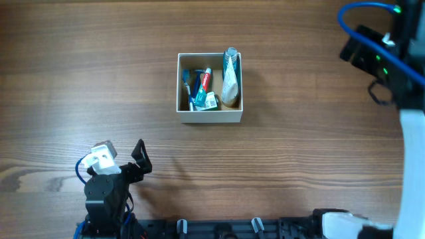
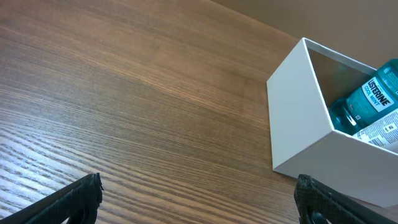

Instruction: Pack container

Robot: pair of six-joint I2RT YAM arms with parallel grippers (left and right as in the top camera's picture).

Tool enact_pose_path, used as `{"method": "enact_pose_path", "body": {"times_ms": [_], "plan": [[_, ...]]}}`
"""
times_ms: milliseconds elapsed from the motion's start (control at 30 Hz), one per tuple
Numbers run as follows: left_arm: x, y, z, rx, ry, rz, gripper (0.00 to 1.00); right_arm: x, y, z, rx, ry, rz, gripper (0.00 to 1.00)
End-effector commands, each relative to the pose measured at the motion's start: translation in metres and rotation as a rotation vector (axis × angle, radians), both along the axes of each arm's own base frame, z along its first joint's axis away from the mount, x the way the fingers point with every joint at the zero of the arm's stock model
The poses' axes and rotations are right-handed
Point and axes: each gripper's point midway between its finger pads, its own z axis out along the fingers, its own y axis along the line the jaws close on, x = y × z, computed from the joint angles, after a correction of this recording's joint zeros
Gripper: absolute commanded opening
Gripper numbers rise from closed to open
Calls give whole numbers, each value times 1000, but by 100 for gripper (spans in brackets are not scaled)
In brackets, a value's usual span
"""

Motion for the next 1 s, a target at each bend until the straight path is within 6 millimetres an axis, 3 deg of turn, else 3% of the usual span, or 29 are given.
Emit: {"method": "enact_pose_path", "body": {"times_ms": [0,133,200,267,433,600,800,967], "plan": [[-1,-2,-8,1,13,-18,100,-42,1,39,-111,-138,92,100],[0,-2,-8,1,13,-18,100,-65,14,37,-216,-233,250,100],[-1,-2,-8,1,13,-18,100,-77,22,25,-270,-274,329,100],[-1,-2,-8,1,13,-18,100,-93,31,-11,-321,-308,414,100],[-1,-2,-8,1,13,-18,100,-112,33,-87,-318,-311,423,100],[-1,-2,-8,1,13,-18,100,-120,33,-146,-308,-277,426,100],[-1,-2,-8,1,13,-18,100,-125,35,-197,-293,-241,439,100],[-1,-2,-8,1,13,-18,100,-124,36,-210,-301,-286,438,100]]}}
